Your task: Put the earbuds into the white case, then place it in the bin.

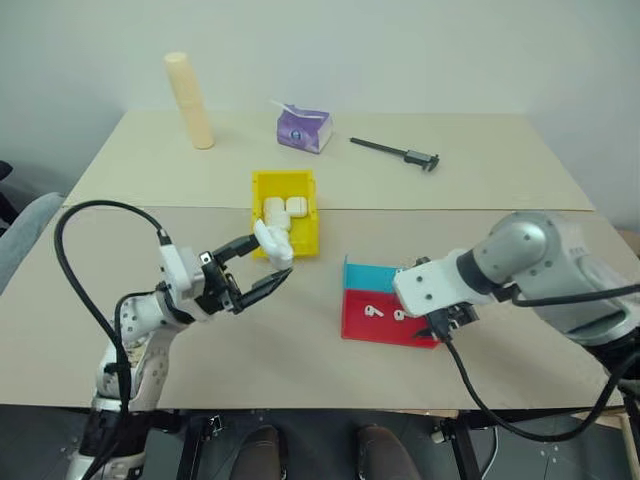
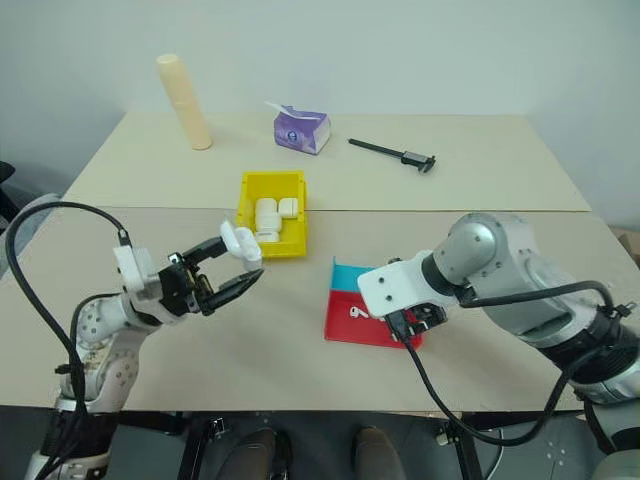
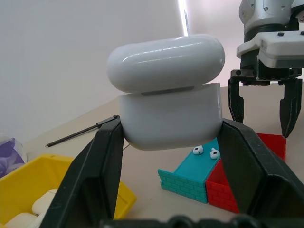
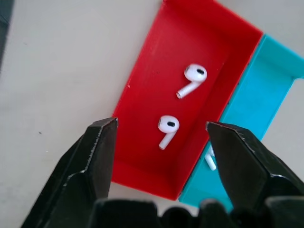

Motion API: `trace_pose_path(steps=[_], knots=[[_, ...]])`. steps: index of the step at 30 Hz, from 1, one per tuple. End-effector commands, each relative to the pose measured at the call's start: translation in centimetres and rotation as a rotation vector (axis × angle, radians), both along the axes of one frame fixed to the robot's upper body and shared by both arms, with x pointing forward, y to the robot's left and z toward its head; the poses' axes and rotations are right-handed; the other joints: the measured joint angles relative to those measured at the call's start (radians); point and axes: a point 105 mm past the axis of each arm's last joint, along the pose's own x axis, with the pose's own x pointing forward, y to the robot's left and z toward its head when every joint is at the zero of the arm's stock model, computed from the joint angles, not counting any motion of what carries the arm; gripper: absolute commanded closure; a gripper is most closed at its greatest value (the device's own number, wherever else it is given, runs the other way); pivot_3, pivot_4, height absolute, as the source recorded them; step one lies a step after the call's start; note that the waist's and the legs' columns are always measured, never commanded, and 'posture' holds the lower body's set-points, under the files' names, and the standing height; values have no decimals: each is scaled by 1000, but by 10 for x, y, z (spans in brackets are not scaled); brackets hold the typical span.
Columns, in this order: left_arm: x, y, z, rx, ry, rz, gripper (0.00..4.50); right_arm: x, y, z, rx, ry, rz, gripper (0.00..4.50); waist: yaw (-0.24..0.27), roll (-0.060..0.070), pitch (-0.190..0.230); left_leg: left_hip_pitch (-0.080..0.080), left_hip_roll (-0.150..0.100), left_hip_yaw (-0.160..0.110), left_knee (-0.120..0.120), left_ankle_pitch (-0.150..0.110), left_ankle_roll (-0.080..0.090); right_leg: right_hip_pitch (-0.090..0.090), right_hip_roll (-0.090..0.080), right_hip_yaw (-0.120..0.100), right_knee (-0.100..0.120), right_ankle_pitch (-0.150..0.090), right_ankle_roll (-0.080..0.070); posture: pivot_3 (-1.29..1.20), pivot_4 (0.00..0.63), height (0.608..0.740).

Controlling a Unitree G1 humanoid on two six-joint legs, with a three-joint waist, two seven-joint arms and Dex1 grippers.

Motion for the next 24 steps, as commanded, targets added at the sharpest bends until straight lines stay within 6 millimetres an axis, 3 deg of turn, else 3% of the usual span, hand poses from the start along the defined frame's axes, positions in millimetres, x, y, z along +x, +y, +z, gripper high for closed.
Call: trace_pose_path(steps=[1, 4, 8, 24], knots=[[-5, -3, 13, -13, -76, 28, 1790, 6, -4, 3, -62, -65, 8, 867, 0, 0, 0, 0, 0, 0, 0, 0, 0, 0, 0, 0, 0, 0, 0, 0, 150, 740], [-5, -2, 11, -9, -70, 50, 1790, 11, -5, -7, -107, -86, 13, 867, 0, 0, 0, 0, 0, 0, 0, 0, 0, 0, 0, 0, 0, 0, 0, 0, 150, 740], [-6, -3, 10, 0, -70, 57, 1790, 15, -1, -12, -120, -104, 13, 2155, -1, 0, 0, 0, 0, 0, 0, 0, 0, 0, 0, 0, 0, 0, 0, 0, 150, 740], [-7, -6, 9, 3, -56, 79, 1790, 17, 0, -33, -154, -90, -1, 2155, -1, 0, 0, 0, 0, 1, 0, 0, 0, 0, 0, 0, 1, 0, 0, 0, 150, 740]])
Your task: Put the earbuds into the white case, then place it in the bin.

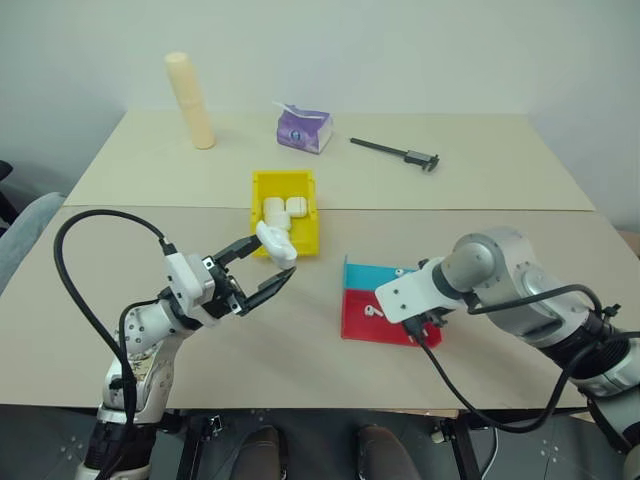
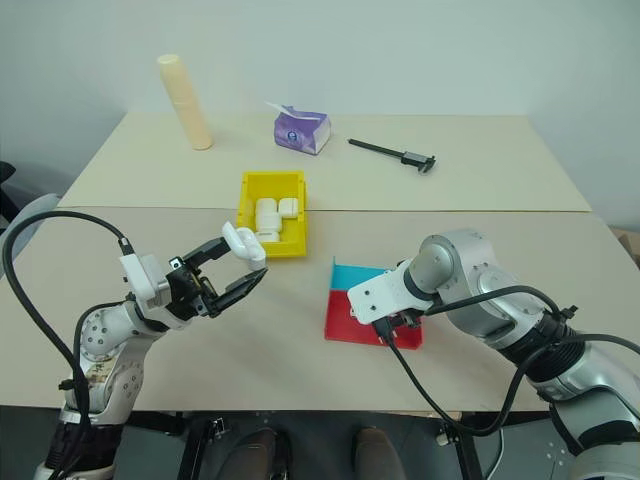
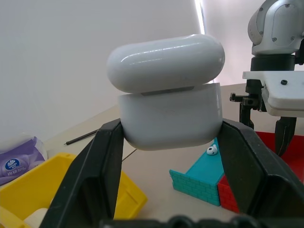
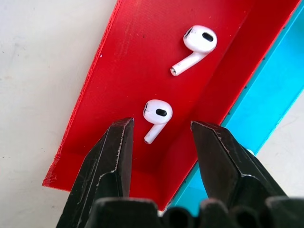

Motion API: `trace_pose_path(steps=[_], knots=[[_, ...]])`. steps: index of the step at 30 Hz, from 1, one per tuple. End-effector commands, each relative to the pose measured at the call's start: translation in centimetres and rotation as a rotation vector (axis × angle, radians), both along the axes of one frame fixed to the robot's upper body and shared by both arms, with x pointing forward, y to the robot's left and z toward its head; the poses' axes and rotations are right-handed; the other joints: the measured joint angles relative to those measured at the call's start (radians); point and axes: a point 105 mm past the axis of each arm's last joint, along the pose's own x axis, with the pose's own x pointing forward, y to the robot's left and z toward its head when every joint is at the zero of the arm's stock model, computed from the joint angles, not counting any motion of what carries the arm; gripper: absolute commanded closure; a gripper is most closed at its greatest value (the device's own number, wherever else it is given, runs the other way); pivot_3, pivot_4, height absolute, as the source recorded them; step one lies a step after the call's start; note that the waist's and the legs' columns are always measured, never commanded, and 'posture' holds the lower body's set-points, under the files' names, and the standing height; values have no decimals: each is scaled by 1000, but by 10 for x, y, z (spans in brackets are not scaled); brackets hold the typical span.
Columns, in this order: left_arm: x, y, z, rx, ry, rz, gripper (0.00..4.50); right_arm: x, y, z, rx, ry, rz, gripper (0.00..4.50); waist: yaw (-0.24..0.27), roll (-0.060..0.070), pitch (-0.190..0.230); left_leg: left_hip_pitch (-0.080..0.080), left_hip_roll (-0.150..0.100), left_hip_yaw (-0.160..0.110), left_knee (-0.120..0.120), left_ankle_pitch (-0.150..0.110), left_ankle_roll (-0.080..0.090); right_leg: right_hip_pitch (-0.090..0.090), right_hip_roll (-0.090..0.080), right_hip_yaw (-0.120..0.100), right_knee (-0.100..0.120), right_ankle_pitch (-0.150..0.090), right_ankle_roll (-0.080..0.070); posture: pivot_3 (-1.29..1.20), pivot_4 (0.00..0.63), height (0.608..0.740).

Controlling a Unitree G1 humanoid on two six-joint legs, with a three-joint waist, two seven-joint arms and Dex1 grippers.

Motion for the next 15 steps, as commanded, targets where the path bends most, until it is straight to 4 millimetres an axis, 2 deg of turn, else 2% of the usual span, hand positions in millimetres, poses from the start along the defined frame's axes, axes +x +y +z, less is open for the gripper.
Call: trace_pose_path(steps=[1, 15], knots=[[-5, -3, 7, 10, -32, 2, 1790, -1, 1, -2, -13, -7, 13, 2155, 0, 0, 0, 0, 0, 0, 0, 0, 0, 0, 0, 0, 0, 0, 0, 0, 150, 740], [-6, -2, 3, 18, -23, 27, 1790, 5, 2, -12, -28, -7, 7, 2155, -1, 0, 0, 2, 0, 2, 0, 0, 0, 2, 0, 0, 0, 0, 0, 0, 150, 740]])
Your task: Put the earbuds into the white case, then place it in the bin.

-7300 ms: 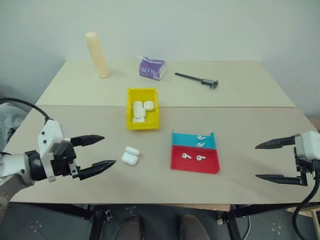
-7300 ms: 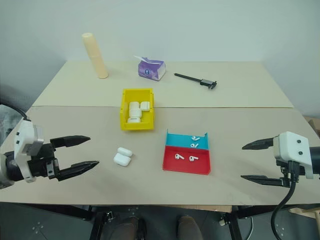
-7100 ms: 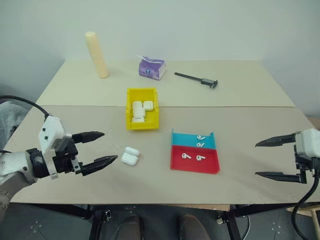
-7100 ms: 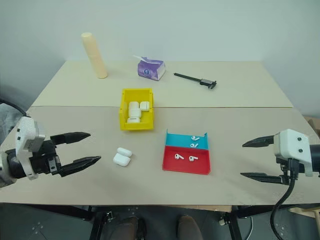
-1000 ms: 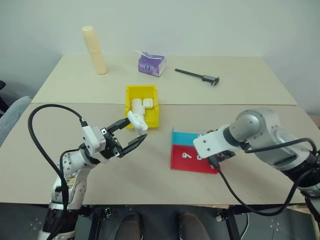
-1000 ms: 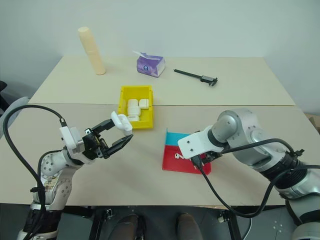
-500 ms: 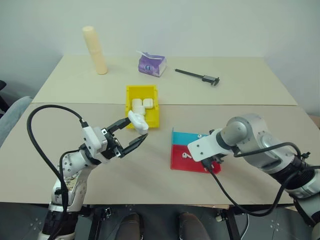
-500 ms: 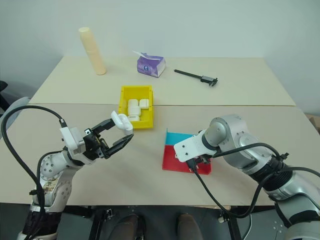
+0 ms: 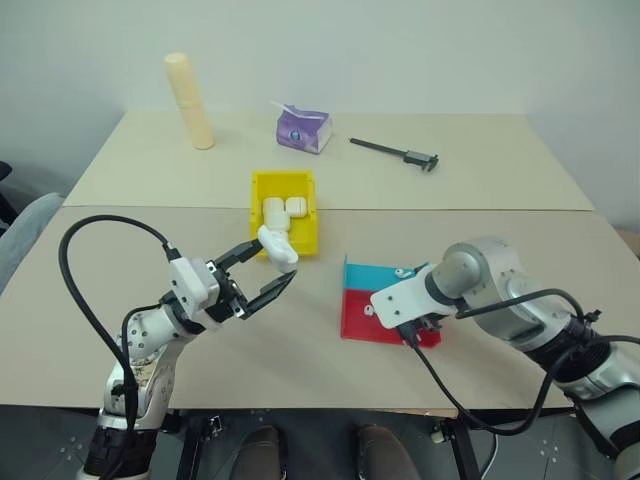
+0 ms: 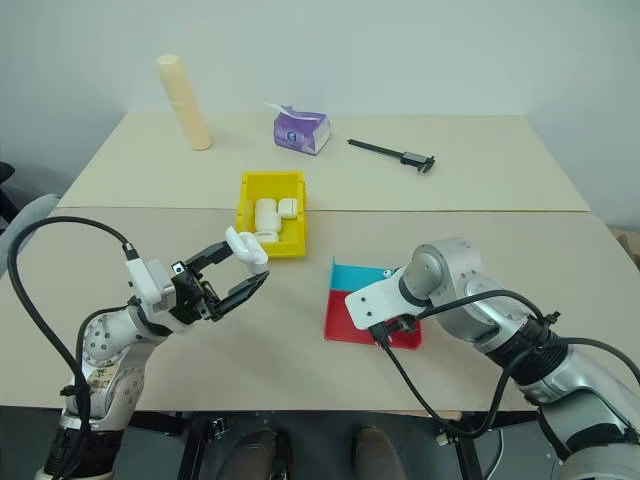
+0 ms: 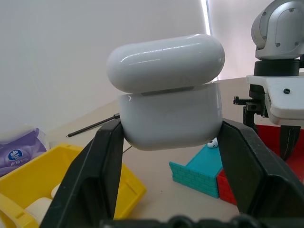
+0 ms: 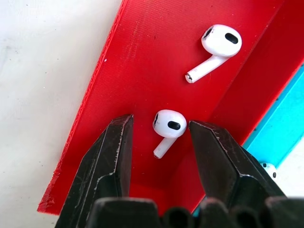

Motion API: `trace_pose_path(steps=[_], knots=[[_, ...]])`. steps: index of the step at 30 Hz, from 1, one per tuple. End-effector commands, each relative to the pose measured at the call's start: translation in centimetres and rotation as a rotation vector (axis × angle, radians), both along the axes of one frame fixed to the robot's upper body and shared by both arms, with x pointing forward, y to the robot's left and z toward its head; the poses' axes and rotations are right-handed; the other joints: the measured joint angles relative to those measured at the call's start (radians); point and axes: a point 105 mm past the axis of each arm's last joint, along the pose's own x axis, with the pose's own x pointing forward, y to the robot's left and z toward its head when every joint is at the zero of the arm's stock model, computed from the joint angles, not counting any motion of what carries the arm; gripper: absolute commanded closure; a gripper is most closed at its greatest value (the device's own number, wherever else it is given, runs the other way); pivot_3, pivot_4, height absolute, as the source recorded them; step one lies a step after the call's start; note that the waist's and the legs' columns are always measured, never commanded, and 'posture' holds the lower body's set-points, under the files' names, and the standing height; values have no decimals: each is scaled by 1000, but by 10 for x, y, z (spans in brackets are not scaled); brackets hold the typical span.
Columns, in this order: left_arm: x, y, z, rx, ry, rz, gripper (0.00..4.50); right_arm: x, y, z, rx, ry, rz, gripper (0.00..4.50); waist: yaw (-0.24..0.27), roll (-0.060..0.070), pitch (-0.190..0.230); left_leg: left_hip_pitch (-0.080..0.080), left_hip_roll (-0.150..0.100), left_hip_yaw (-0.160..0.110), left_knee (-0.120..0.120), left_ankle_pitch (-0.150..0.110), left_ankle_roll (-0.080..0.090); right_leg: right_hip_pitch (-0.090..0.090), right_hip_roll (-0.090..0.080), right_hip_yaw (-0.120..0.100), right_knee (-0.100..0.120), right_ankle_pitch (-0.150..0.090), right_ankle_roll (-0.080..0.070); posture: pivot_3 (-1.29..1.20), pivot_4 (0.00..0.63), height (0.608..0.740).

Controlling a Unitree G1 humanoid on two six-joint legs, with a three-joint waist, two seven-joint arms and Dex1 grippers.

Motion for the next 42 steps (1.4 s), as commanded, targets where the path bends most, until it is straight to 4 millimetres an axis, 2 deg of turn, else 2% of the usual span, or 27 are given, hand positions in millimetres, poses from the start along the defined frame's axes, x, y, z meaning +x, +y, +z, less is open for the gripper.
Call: trace_pose_path(steps=[1, 3, 17, 20, 29, 33, 35, 37, 42], knots=[[-6, -2, 10, 6, -41, -1, 1790, 2, -1, 3, -15, -20, 13, 2346, 0, 0, 0, 0, 0, 0, 0, 0, 0, 0, 0, 0, 0, 0, 0, 0, 150, 740], [-6, -2, 8, 11, -39, 2, 1790, 2, 0, 3, -10, -20, 11, 2741, 0, 0, 0, 1, 0, 0, 0, 0, 0, 1, 0, 0, 0, 0, 0, 0, 150, 740], [-4, -2, 8, 14, -40, 6, 1790, 2, -2, 1, -18, -23, 10, 2741, 1, 0, 0, 1, 0, 0, 0, 0, 0, 2, 0, 0, 0, 0, 0, 0, 150, 740], [-4, -2, 8, 14, -39, 8, 1790, 1, -3, 0, -20, -22, 13, 3289, 1, 0, 0, 1, 0, 0, 0, 0, 0, 2, 0, 0, 0, 0, 0, 0, 150, 740], [-5, -5, 9, -2, -47, -10, 1790, -3, -4, 4, -3, -33, 9, 3289, 1, 0, 0, 1, 0, 0, 0, 0, 0, 2, 0, -1, 0, 0, 0, 0, 150, 740], [-5, -13, 21, -49, -67, -59, 1790, -16, 1, 39, 148, -47, 1, 3289, 4, 0, 0, 0, 0, -1, 0, 0, 0, 0, 0, -1, 0, 0, 0, 0, 150, 740], [-7, -20, 31, -90, -70, -118, 1790, -23, 5, 74, 311, -59, -8, 3289, 4, 0, 0, -1, 0, -2, 0, 0, 0, 0, 0, 0, 0, 0, 0, 0, 150, 740], [-9, -26, 38, -115, -68, -170, 1790, -27, 4, 98, 426, -85, -25, 3289, 4, 0, 0, -1, 0, -4, 0, 0, 0, 1, 0, 0, 0, 0, 0, 0, 150, 740], [-15, -42, 45, -143, -17, -347, 1790, -29, 0, 148, 745, -147, -53, 3289, 1, 0, 0, 1, 0, -5, 0, 0, 0, 3, 0, -1, 0, 0, 0, 0, 150, 740]])
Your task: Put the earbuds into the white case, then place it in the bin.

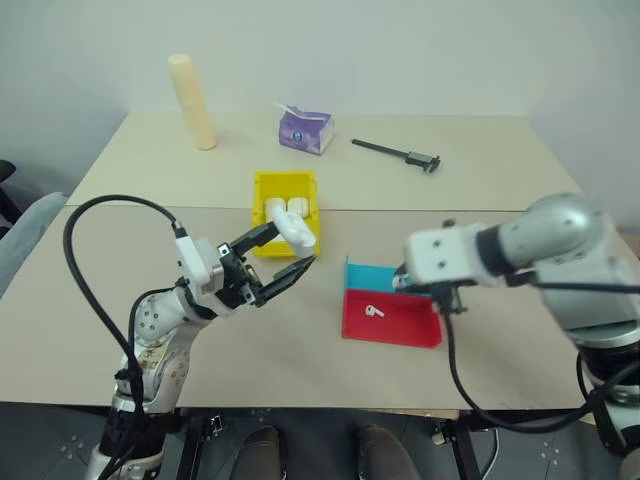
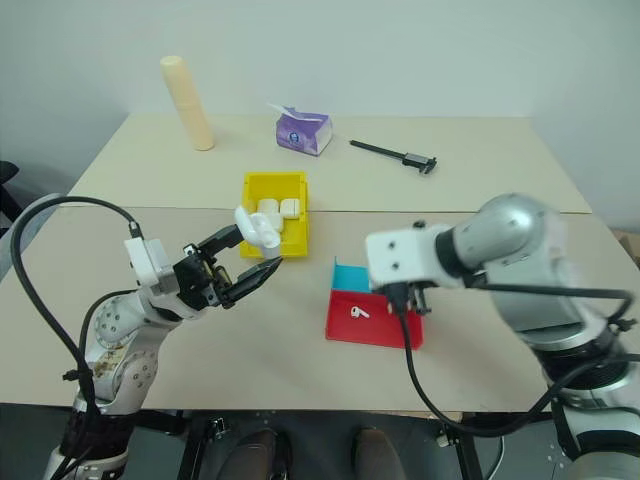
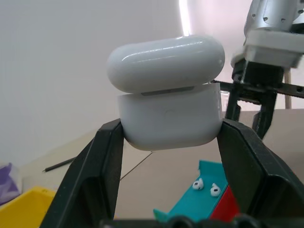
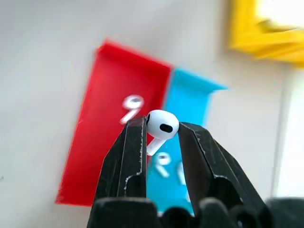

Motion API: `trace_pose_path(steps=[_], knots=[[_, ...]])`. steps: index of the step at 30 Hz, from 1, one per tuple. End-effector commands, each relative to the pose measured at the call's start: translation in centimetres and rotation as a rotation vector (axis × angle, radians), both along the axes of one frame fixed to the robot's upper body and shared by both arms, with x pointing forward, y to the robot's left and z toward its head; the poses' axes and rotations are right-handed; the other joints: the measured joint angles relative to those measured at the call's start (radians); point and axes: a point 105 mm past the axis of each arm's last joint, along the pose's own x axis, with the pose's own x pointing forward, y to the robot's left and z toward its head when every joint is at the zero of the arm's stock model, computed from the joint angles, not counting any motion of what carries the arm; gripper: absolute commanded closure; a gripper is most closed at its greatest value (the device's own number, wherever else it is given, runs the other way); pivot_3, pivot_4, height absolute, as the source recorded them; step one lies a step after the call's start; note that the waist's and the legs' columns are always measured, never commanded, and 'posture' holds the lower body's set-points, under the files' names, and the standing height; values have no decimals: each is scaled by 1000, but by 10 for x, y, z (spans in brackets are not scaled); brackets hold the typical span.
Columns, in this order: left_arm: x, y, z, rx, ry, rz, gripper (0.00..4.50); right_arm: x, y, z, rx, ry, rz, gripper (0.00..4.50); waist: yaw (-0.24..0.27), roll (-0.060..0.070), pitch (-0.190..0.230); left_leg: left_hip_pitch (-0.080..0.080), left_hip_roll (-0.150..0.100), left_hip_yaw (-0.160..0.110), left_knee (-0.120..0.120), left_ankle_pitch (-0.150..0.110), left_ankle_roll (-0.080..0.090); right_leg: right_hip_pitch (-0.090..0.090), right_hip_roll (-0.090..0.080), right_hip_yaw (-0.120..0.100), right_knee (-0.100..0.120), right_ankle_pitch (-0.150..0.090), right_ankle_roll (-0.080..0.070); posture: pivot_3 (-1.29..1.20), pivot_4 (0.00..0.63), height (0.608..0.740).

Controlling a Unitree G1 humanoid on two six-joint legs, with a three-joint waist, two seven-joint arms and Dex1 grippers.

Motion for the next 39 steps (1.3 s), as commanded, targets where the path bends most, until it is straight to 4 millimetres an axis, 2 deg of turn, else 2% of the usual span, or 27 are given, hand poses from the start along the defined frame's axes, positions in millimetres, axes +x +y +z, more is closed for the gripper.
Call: trace_pose_path(steps=[1, 5, 9, 12, 15, 20, 25, 39], knots=[[-15, -14, 13, -14, -9, -176, 1790, -6, -2, 41, 247, -78, 8, 3289, -1, 0, 0, 0, 0, 0, 0, 0, 0, 0, 0, 0, 0, 0, 0, 0, 150, 740], [-21, -21, 15, 7, 3, -301, 1790, -11, -2, 71, 477, -122, 47, 3289, -2, 0, 0, 0, 0, 0, 0, 0, 0, 0, 0, 0, 0, 0, 0, 0, 150, 740], [-30, -26, 22, 4, 6, -421, 1790, -27, 7, 107, 829, -226, 225, 3289, -4, 0, 0, 0, 0, -1, 0, 0, 0, 1, 1, 1, 0, 0, 0, 0, 150, 740], [-33, -27, 26, -10, 19, -474, 1790, -40, 9, 113, 1019, -181, 346, 3289, -2, 0, 0, 1, 0, -1, 0, 0, 0, 2, 1, 0, 0, 0, 0, 0, 150, 740], [-36, -27, 27, -18, 19, -521, 1790, -53, 15, 106, 1124, -148, 460, 3289, -2, 0, 0, 1, 0, -1, 0, 0, 0, 3, 1, -1, -1, 0, 0, 0, 150, 740], [-37, -27, 30, -39, -32, -557, 1790, -69, 23, 84, 1100, -116, 595, 3289, 0, 0, 0, 1, 0, -1, 0, 0, 0, 4, 0, -2, -1, 0, 1, 0, 150, 740], [-37, -28, 28, -31, -93, -579, 1790, -63, 33, 71, 1033, -136, 598, 3289, -6, 1, -1, 4, 0, -1, 0, 0, 0, 6, 1, -1, -1, 0, 1, 0, 150, 740], [-38, -34, 23, -10, -109, -570, 1790, -48, 53, 47, 915, -150, 553, 3289, -2, 1, -1, 4, 0, -1, 0, 0, 0, 7, 1, -2, -2, 0, 1, 0, 150, 740]])
